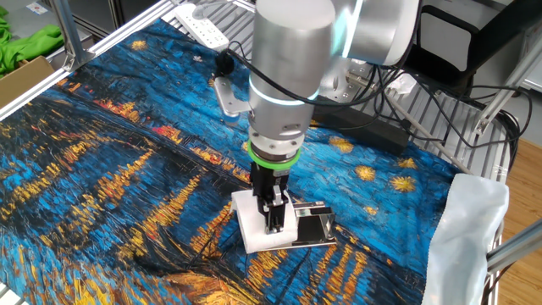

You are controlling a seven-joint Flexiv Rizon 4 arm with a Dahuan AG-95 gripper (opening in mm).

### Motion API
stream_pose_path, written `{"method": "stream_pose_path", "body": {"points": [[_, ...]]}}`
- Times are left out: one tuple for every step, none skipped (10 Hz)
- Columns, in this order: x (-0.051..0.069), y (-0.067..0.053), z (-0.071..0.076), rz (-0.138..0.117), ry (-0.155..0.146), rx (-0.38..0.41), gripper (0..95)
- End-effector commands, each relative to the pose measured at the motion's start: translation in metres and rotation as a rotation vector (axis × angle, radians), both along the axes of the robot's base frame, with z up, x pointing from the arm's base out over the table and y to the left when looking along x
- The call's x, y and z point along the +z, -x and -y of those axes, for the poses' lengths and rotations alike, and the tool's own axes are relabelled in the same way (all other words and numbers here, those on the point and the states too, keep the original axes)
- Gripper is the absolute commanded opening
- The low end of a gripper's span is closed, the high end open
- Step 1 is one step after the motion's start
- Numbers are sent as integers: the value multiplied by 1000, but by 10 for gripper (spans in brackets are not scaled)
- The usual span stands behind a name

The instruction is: Put the toilet paper on its holder

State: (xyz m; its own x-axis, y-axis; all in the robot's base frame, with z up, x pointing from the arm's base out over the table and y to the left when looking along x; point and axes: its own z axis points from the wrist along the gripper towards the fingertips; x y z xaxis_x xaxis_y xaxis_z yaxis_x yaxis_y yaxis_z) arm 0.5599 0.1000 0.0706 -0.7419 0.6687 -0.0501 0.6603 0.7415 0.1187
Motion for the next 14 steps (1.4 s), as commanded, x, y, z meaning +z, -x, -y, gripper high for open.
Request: {"method": "stream_pose_path", "body": {"points": [[-21,0,-1,-14,13,38,0],[-18,1,-2,-23,2,39,0],[-14,2,-3,-38,-3,43,0],[-5,4,-4,-42,-3,31,0],[2,6,-4,-41,-6,23,0],[13,10,-3,-45,-13,17,0],[24,12,-2,-43,-18,11,0],[29,12,0,-37,-21,-1,0],[33,11,2,-28,-18,-10,0],[33,10,4,-22,-14,-11,0],[32,9,4,-20,-14,-13,0],[32,9,4,-21,-16,-13,0],[32,9,4,-20,-15,-12,0],[32,9,4,-19,-15,-10,0]]}}
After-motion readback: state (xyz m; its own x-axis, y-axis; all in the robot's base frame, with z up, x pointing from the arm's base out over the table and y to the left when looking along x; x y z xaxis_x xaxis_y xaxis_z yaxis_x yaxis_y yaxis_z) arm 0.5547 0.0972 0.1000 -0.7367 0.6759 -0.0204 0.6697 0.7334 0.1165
